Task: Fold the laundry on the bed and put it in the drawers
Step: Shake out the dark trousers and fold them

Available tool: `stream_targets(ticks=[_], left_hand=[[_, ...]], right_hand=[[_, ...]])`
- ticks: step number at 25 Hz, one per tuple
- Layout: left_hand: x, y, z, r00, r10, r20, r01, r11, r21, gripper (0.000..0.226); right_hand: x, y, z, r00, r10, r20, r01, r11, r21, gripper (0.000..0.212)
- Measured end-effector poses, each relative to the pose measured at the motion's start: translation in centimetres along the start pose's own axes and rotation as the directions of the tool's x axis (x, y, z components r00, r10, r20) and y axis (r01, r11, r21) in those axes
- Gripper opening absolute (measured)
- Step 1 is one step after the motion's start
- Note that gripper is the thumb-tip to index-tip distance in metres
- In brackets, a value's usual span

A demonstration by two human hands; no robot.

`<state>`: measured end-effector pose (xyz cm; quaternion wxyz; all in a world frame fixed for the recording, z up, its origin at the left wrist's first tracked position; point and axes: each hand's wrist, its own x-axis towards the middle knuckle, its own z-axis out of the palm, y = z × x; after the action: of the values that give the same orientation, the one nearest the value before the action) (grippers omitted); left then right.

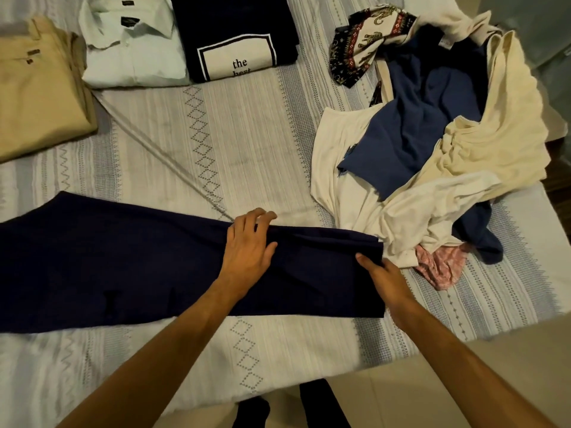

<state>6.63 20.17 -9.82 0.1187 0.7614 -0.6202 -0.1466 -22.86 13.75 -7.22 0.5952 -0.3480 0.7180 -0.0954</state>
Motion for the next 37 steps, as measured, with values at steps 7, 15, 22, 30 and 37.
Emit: stream_targets(ticks=[7,15,22,30,37], left_hand=[[-12.6,-5.4,-0.4,0.973,0.023,0.228,-0.033,0.998,0.044,0.107],[-13.3,-2.4,1.7,0.953,-0.082,0.291,0.004,0.966,0.26,0.105],[-14.2,0.1,2.7,0.909,0.046,0.415,-0.149,0.964,0.22,0.109],[-16.2,-0.3,1.3,0.875,0.084,0.476,-0.027,0.992,-0.126,0.067],[-14.1,-8.8,-8.1,0.928,-0.146,0.343,0.356,0.623,-0.697,0.041]], right_hand=[[-3.7,-2.4,1.5,0.934,-0.351,-0.071,0.349,0.936,-0.047,0.041],[-2.1,-3.6,-2.0,0.769,-0.621,-0.153,0.507,0.738,-0.446,0.055],[-0.9,-0.6,-4.4,0.975,-0.145,-0.168,0.166,0.979,0.118,0.043],[-8.3,-6.5,-1.8,0.899,-0.323,-0.294,0.277,0.942,-0.189,0.048],[-16.2,-18.5,11.2,0.95,-0.301,0.084,0.308,0.949,-0.075,0.009]])
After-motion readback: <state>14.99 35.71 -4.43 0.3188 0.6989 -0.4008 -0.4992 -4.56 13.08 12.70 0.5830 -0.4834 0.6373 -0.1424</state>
